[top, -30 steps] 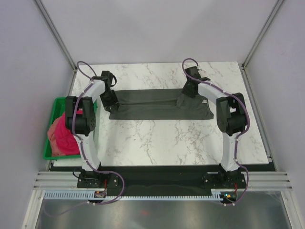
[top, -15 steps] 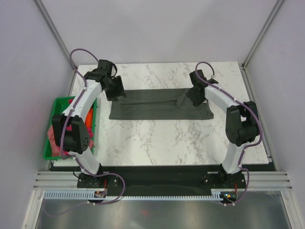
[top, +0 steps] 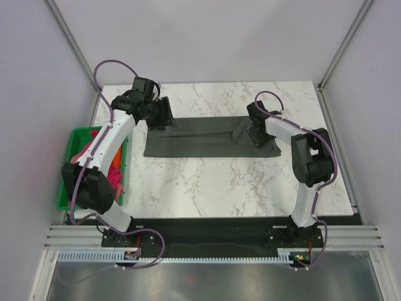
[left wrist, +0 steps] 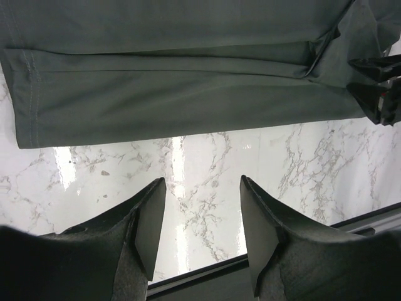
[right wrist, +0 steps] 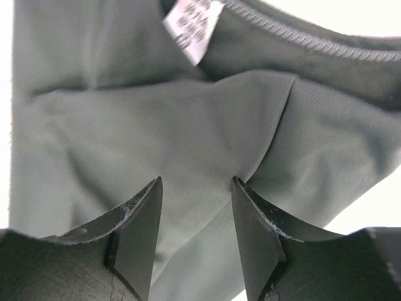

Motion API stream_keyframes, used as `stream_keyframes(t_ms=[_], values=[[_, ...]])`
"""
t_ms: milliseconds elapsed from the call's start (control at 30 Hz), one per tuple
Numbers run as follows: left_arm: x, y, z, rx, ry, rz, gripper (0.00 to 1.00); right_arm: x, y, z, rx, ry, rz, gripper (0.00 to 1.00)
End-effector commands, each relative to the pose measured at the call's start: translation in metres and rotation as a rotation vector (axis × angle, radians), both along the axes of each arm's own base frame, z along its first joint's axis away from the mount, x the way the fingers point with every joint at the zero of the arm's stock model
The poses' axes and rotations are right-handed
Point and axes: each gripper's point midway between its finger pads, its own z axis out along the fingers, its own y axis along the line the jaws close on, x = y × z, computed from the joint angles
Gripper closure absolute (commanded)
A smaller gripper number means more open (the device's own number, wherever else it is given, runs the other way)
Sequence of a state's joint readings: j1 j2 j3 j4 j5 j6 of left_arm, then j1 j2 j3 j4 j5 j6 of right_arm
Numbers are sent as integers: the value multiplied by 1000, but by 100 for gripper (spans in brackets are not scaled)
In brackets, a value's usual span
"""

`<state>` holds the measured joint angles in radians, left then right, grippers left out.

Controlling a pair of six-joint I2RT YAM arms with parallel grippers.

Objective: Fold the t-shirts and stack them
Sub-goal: Fold the tshirt

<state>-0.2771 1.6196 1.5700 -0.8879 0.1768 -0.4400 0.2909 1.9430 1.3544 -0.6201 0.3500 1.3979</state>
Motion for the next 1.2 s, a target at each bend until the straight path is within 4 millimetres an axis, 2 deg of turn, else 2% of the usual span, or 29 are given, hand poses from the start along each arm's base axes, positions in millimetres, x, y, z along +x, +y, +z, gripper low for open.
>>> stream_keyframes(t_ms=[0, 133, 233, 267, 300, 367, 400, 467, 500, 567, 600, 633, 667, 700, 733, 767, 800, 833, 867, 900, 933, 967, 1000, 1033, 1067, 1100, 1133, 1167], values=[[-1, 6, 29, 16, -103, -8, 41, 16, -10, -5, -80, -21, -9, 44], [-2, 10, 38, 19, -127, 12, 41, 28, -22, -9, -171, -6, 37, 44], [-1, 7, 46, -5, -141, 15, 41, 41, -35, -1, -256, -15, 77, 44], [-1, 6, 52, -13, -154, 13, 41, 45, -42, -5, -295, -2, 91, 44], [-3, 5, 55, -20, -155, 12, 41, 56, -51, 2, -323, -5, 119, 44], [-5, 3, 62, -39, -169, 7, 40, 63, -65, -3, -355, 23, 147, 44], [-6, 3, 65, -43, -174, 5, 40, 75, -82, 5, -376, 5, 130, 44], [-4, 0, 68, -51, -183, -8, 40, 90, -96, 8, -429, 5, 220, 44], [-1, -1, 61, -46, -165, -15, 40, 110, -102, 16, -437, -55, 255, 44], [5, 0, 52, -24, -149, -11, 41, 128, -111, 18, -496, -62, 377, 44], [11, -1, 35, -6, -112, -15, 41, 149, -115, 36, -505, -126, 405, 44], [16, -1, 29, 1, -98, -13, 42, 159, -107, 33, -473, -144, 476, 44], [21, -2, 19, 7, -75, -14, 42, 166, -107, 42, -502, -152, 541, 44], [25, -4, 11, 14, -58, -28, 43, 175, -104, 58, -504, -187, 569, 44], [33, -4, -11, 37, -12, -31, 43, 177, -98, 76, -490, -225, 601, 44], [42, -3, -16, 58, -13, -31, 44, 177, -93, 89, -481, -252, 618, 44], [47, 0, -23, 81, -9, -41, 44, 171, -90, 93, -454, -262, 620, 43], [56, 4, -46, 109, 36, -39, 44, 166, -85, 120, -436, -317, 622, 42], [66, 9, -49, 146, 22, -34, 44, 156, -72, 115, -371, -325, 663, 42], [73, 14, -60, 170, 35, -28, 44, 149, -65, 122, -324, -347, 647, 42], [85, 18, -61, 186, 24, -24, 44, 139, -60, 143, -303, -388, 640, 42], [92, 21, -89, 222, 69, -43, 45, 125, -55, 131, -251, -365, 640, 41], [96, 23, -97, 236, 77, -48, 45, 116, -49, 134, -210, -373, 622, 42], [102, 24, -100, 253, 75, -49, 45, 106, -45, 151, -189, -406, 610, 41], [105, 26, -117, 277, 100, -56, 45, 90, -39, 136, -139, -380, 623, 42], [106, 28, -122, 286, 106, -55, 44, 82, -34, 138, -106, -389, 616, 41], [112, 29, -124, 290, 103, -48, 44, 72, -32, 155, -105, -424, 610, 42], [115, 33, -135, 315, 119, -37, 44, 57, -21, 142, -51, -411, 643, 42]])
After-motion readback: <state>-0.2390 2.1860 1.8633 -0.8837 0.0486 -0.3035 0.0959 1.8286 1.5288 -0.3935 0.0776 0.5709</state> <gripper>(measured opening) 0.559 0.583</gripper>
